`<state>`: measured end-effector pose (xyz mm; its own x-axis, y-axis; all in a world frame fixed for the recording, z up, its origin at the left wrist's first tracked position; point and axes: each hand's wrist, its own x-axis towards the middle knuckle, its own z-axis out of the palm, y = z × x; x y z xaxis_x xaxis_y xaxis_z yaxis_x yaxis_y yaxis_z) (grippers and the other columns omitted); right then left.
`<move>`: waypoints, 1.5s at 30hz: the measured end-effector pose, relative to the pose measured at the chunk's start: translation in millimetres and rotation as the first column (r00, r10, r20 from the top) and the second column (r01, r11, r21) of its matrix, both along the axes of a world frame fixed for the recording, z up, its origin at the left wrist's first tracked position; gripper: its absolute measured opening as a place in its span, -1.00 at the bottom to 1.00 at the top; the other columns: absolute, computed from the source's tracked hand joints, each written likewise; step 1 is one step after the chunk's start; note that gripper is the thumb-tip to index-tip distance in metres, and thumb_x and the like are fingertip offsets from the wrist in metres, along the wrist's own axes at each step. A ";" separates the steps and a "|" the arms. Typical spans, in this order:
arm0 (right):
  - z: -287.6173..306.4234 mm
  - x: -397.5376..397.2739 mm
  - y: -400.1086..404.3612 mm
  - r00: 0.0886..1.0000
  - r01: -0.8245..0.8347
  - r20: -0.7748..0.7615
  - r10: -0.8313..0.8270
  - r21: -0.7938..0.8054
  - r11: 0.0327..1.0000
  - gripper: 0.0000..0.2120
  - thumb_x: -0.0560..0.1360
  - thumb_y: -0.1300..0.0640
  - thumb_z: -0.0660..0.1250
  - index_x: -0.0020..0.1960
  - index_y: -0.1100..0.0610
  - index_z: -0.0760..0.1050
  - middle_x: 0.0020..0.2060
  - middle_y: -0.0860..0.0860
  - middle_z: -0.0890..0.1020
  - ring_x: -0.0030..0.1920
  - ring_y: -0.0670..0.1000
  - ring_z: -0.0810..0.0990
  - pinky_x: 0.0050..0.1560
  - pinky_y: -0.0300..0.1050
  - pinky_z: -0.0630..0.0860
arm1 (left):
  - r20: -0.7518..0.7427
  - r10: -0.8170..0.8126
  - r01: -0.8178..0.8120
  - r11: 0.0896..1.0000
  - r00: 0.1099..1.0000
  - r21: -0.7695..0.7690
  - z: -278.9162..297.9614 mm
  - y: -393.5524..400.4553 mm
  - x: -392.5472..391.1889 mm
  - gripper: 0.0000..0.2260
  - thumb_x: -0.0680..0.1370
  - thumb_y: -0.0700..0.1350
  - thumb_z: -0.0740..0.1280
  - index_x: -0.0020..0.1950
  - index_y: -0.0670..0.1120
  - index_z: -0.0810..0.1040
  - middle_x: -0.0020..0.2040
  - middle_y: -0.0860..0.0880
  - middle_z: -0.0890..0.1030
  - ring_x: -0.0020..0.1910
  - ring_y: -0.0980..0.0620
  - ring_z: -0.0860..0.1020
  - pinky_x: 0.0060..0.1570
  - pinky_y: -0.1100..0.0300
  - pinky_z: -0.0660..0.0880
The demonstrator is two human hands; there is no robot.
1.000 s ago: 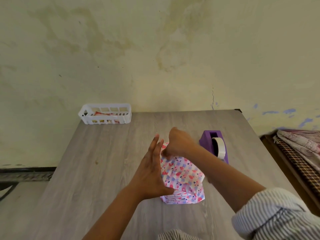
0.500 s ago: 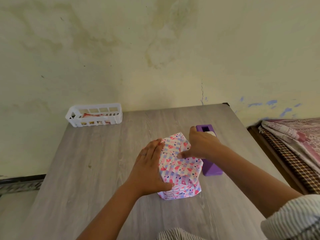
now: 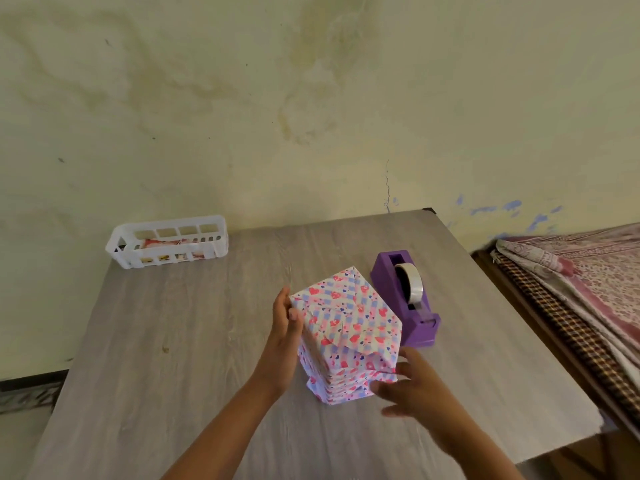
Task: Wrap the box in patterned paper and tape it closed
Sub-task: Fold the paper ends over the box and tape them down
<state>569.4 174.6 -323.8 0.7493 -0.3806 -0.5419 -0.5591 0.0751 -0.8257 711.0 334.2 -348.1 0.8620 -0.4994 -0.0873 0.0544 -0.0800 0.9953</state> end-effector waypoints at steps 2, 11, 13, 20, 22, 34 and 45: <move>-7.2 0.9 16.4 0.995 -0.004 0.100 0.003 0.009 1.000 -0.31 0.25 0.09 0.59 0.27 -0.02 0.32 0.10 -0.04 0.58 0.03 0.02 0.61 -0.16 -0.13 0.60 | 0.003 0.078 -0.078 0.996 0.997 0.031 -3.3 1.6 -2.4 -0.09 0.23 0.61 0.00 0.46 0.16 0.08 0.37 0.09 0.37 0.36 0.07 0.36 0.33 0.15 0.34; -9.5 15.7 1.5 0.905 0.097 0.411 -0.112 0.057 0.994 -0.77 0.52 0.16 0.28 0.17 0.06 0.51 0.09 -0.07 0.65 0.12 -0.09 0.60 0.07 -0.22 0.56 | 0.095 0.186 -0.199 0.967 0.978 0.156 9.3 29.1 -29.6 -0.64 0.54 0.21 0.10 0.32 0.19 0.30 0.14 0.11 0.54 -0.11 0.15 0.64 -0.08 0.19 0.57; -5.9 22.3 -3.0 0.893 0.087 0.435 -0.118 0.092 0.992 -0.73 0.51 0.10 0.27 0.20 0.02 0.48 0.12 -0.12 0.63 0.12 -0.16 0.59 -0.01 -0.31 0.55 | 0.064 0.160 -0.166 0.980 0.985 0.110 11.3 25.0 -42.8 -0.72 0.56 0.03 0.18 0.27 0.16 0.38 0.11 0.10 0.55 -0.20 0.15 0.64 -0.27 0.29 0.56; -3.1 46.4 -25.8 0.921 0.080 0.374 -0.103 0.076 0.994 -0.32 0.27 -0.11 0.49 0.32 0.03 0.37 0.22 -0.05 0.55 0.23 -0.01 0.53 0.27 0.07 0.47 | 0.226 0.227 -0.257 0.960 0.947 0.112 11.3 15.9 -43.3 -0.86 0.52 -0.05 0.28 0.04 0.14 0.52 0.13 0.07 0.45 0.06 0.24 0.52 0.00 0.34 0.49; -3.5 52.7 -34.1 0.930 0.041 0.359 -0.078 0.112 0.993 -0.46 0.32 -0.01 0.45 0.26 0.06 0.43 0.18 -0.04 0.59 0.20 0.00 0.56 0.27 0.08 0.46 | 0.188 0.278 -0.302 0.947 0.942 0.110 14.7 14.8 -28.3 -0.77 0.49 -0.04 0.35 0.13 0.05 0.48 0.20 0.08 0.45 0.16 0.21 0.48 0.13 0.26 0.46; 10.8 88.2 -62.8 0.896 -0.070 0.412 0.167 -0.240 0.968 -0.80 0.55 0.21 0.28 0.13 0.00 0.42 0.05 -0.11 0.57 0.04 -0.14 0.58 -0.13 -0.40 0.52 | 0.292 0.027 -0.180 0.840 0.956 0.511 34.0 -9.9 -22.9 -0.60 0.44 0.19 0.35 0.19 0.05 0.43 0.06 0.13 0.55 -0.06 0.20 0.54 -0.13 0.36 0.45; 19.3 87.9 -31.0 0.877 0.123 0.382 0.292 -0.764 0.633 -0.69 0.50 0.11 0.36 0.24 0.03 0.50 0.10 -0.09 0.58 0.12 -0.07 0.48 0.09 -0.26 0.35 | 0.498 -0.454 0.080 0.793 0.739 0.604 91.5 -37.5 48.4 -0.49 0.54 -0.10 0.34 0.39 0.29 0.26 0.31 0.04 0.45 0.16 0.12 0.49 0.18 0.13 0.44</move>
<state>657.2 143.5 -304.5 0.8623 -0.4108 0.2961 -0.0968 -0.7076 -0.6999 759.5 296.7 -256.6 0.6551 -0.7520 0.0739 -0.6324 -0.4921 0.5982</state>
